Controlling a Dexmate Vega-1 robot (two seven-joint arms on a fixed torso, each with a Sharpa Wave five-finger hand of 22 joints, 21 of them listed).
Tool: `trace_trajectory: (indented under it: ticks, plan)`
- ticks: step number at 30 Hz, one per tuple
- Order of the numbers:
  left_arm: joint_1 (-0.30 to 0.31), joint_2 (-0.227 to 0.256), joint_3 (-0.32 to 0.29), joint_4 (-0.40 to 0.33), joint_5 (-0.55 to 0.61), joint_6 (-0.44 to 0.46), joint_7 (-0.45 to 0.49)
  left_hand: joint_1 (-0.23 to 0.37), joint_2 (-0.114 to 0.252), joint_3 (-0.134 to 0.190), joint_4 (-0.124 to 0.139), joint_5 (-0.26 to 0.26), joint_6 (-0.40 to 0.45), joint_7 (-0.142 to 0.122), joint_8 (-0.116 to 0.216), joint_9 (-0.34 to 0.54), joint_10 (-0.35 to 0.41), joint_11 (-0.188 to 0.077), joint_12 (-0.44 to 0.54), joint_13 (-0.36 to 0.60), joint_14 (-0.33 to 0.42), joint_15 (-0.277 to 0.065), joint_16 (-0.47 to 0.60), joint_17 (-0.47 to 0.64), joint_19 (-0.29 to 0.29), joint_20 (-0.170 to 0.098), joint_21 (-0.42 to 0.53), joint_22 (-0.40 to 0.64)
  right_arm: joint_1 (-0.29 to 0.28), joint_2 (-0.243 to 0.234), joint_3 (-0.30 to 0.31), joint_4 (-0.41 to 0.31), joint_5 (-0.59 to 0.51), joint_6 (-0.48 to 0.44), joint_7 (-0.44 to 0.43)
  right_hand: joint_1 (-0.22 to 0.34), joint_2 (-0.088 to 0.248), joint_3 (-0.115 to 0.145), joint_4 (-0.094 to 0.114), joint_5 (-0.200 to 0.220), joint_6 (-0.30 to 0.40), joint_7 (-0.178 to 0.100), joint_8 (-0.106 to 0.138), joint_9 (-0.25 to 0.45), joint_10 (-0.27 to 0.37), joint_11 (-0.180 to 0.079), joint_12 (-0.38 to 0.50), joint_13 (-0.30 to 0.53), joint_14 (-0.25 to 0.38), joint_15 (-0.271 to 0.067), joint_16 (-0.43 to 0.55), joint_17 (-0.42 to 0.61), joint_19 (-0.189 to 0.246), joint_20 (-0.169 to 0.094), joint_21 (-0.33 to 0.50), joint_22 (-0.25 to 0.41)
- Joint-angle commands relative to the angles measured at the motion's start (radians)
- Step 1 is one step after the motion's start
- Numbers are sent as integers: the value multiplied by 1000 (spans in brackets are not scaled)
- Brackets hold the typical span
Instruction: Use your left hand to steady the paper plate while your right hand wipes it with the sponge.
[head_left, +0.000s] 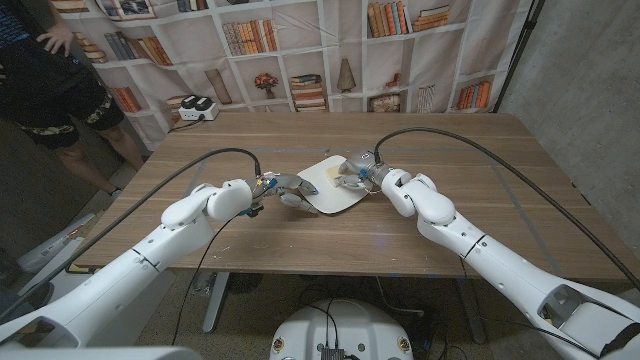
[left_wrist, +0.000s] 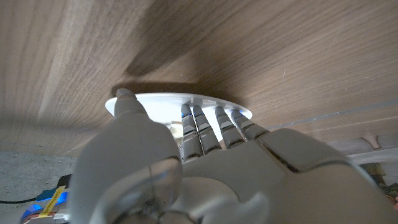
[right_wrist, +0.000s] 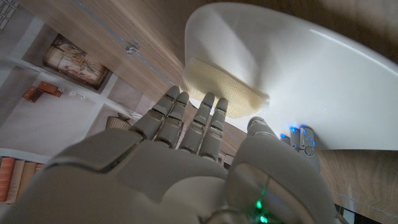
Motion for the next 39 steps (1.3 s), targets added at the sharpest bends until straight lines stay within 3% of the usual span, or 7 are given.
trace_trajectory:
  ticks: [1,10,20,39]
  plan:
    - [-10,-4,9,2,-2,-1,-12,2,0,-4,4,2,3,7,1,4,-1,8,5,1,3,-62,5,1,0,-35,6,2,-42,-30,32,-65,-2,-55,89,-12,-2,9,-1,2,24,1,11,4,25,1,11,5,13,-40,6,-1,7,-24,5,-1]
    - [-8,-7,9,-1,-1,6,-10,0,0,-5,5,2,1,8,0,4,-5,7,4,1,1,-60,4,1,-1,-33,6,2,-82,-57,50,-120,4,-54,98,-21,-5,13,-3,2,90,-7,25,4,87,-4,30,5,44,-46,10,-4,12,-28,8,-1]
    - [-11,-16,13,4,1,9,-5,-2,0,-6,6,2,1,8,0,3,-5,8,4,1,-1,-60,4,1,-2,-27,6,2,-130,-61,72,-159,37,-52,85,-23,-6,16,-6,2,117,-13,29,4,108,-9,34,5,55,-45,10,-6,12,-31,8,-1]
    - [-13,-22,17,-4,13,19,0,-1,1,-8,7,2,-9,1,-2,3,-13,5,2,1,-19,-62,-1,0,-7,-18,5,2,-93,-38,36,-107,131,52,101,-21,-5,27,-15,3,163,-39,33,3,130,-27,36,5,75,-48,7,-8,14,-36,9,-2]
